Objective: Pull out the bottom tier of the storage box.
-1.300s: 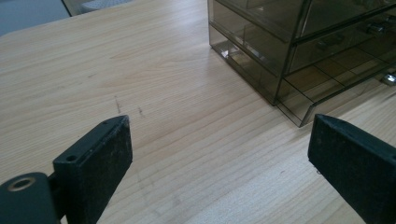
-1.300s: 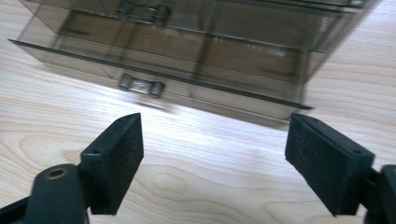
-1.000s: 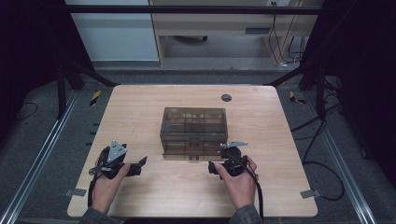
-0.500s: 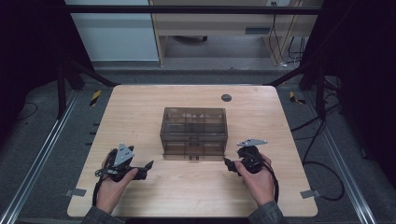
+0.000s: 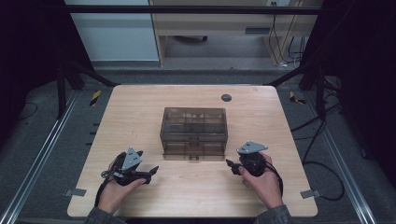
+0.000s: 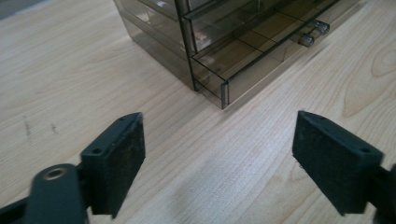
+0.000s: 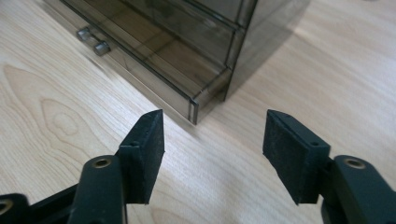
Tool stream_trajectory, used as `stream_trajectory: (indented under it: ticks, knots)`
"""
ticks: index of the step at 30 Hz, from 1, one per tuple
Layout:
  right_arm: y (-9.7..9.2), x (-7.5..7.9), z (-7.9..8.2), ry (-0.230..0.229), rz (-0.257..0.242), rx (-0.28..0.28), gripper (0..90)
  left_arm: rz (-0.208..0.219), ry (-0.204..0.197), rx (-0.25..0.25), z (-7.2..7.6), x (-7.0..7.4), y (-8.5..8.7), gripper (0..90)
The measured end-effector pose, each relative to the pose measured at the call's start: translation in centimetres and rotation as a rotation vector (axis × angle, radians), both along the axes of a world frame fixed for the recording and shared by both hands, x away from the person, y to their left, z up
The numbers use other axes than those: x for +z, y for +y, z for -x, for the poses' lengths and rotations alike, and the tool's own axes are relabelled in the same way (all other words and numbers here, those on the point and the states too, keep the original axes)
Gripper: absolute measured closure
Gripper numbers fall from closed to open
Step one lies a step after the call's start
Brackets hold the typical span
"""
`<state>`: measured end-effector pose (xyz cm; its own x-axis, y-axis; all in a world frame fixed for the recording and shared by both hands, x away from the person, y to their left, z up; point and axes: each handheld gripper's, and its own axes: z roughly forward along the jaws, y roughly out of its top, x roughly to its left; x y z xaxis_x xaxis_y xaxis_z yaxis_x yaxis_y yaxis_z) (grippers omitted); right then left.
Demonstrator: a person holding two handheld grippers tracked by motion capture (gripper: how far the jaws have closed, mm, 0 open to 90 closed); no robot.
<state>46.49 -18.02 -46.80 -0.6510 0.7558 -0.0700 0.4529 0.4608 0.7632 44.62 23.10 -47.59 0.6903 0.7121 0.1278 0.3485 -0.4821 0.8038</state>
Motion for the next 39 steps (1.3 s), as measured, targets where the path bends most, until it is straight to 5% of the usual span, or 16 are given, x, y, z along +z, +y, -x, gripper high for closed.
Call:
stream_trajectory:
  ticks: [5,10,17,25,39]
  knots:
    - [0.8,-0.5,-0.6,0.007,0.059,0.058,41.3,0.024,0.027,-0.048,-1.3,-0.4,-0.8,31.4]
    - [0.9,-0.6,-1.3,0.039,0.054,0.105,42.1,-0.003,0.047,-0.072,-2.3,-0.8,-1.6,37.1]
    - [1.3,-1.3,-2.1,0.057,0.086,0.142,62.0,-0.044,0.059,-0.101,-3.4,-1.3,-2.7,48.5]
    - [1.5,-1.4,-2.5,0.052,0.101,0.145,74.9,-0.047,0.055,-0.095,-3.8,-1.5,-3.5,59.2]
    - [1.6,-1.5,-2.5,0.046,0.102,0.150,82.3,-0.055,0.058,-0.078,-3.9,-1.6,-3.4,68.8]
